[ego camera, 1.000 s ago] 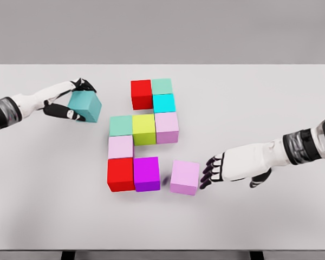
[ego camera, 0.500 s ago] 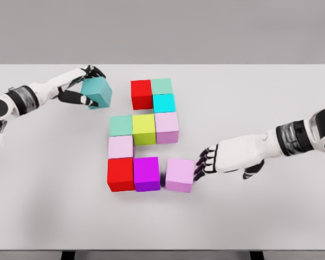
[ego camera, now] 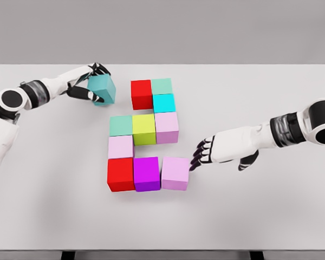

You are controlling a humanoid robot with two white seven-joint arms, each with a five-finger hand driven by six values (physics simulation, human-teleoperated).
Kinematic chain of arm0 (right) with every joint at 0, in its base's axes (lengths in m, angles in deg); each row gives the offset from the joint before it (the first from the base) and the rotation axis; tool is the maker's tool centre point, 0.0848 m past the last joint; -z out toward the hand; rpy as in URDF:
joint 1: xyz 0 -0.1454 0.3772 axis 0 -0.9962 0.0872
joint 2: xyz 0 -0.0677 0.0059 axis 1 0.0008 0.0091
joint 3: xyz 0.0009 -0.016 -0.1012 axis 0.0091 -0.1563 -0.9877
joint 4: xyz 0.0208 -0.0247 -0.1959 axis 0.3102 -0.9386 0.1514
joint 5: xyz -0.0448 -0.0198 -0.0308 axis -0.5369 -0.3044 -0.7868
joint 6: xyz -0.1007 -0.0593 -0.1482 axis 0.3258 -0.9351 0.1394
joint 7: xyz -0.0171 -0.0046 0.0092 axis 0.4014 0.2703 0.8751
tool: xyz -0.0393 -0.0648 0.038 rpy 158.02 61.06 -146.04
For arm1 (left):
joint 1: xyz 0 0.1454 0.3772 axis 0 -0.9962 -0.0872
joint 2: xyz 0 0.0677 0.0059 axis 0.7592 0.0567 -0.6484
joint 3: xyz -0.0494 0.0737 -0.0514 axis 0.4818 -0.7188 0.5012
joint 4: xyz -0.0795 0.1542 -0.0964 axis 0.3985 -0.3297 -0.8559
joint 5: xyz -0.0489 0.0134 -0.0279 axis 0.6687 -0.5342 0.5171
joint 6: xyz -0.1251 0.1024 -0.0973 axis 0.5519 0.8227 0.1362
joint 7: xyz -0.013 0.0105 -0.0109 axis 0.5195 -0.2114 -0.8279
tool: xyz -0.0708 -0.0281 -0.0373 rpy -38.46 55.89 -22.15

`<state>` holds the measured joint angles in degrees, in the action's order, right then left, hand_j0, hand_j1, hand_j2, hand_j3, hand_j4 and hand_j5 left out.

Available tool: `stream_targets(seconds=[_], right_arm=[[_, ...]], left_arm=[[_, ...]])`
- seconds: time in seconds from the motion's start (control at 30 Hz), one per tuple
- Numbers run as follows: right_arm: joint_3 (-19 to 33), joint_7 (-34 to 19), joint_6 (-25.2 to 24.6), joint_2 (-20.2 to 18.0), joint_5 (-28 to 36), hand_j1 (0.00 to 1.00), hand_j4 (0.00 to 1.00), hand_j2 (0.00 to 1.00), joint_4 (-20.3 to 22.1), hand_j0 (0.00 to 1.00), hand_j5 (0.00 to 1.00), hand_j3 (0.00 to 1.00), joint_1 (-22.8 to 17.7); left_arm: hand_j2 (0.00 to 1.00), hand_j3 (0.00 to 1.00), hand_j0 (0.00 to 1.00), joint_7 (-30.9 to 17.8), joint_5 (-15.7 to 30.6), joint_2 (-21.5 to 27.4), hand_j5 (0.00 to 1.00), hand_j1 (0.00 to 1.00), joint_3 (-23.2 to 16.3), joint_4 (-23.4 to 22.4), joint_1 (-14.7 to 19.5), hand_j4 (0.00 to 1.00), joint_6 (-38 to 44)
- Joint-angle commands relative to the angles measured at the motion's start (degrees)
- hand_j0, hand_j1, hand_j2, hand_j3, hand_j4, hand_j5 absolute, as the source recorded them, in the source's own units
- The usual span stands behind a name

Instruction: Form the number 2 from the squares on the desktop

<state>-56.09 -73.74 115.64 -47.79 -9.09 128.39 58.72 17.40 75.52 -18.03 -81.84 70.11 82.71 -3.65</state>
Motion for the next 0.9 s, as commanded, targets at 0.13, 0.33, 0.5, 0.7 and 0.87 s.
stream_targets(seconds=[0.13,0.33,0.5,0.7,0.87], right_arm=[[0.02,0.02,-0.12,0.11,-0.75,1.00,1.00,1.00,-4.16,1.00,1.00,1.00,0.00],[-0.33,0.02,-0.12,2.57,-0.83,1.00,1.00,1.00,-4.86,1.00,1.00,1.00,0.35],[-0.24,0.02,-0.12,2.75,-0.83,1.00,1.00,1.00,-5.21,1.00,1.00,1.00,0.70],[-0.16,0.02,-0.12,3.18,-0.75,1.00,1.00,1.00,-5.12,1.00,1.00,1.00,0.79],[-0.16,0.02,-0.12,3.27,-0.75,1.00,1.00,1.00,-5.12,1.00,1.00,1.00,1.05]], left_arm=[[0.22,0.22,0.22,0.11,-4.94,-1.81,0.22,0.22,0.05,0.04,0.70,0.22,2.51],[0.21,0.21,0.21,0.11,-7.32,-2.34,0.21,0.21,0.05,0.30,1.49,0.21,3.39],[0.21,0.21,0.21,0.11,-10.04,-3.04,0.21,0.21,0.14,0.57,1.85,0.21,3.47],[0.21,0.21,0.21,0.11,-11.80,-3.92,0.21,0.21,0.14,0.66,1.93,0.21,3.47],[0.21,0.21,0.21,0.11,-12.50,-4.27,0.21,0.21,0.14,1.97,1.50,0.21,3.47]])
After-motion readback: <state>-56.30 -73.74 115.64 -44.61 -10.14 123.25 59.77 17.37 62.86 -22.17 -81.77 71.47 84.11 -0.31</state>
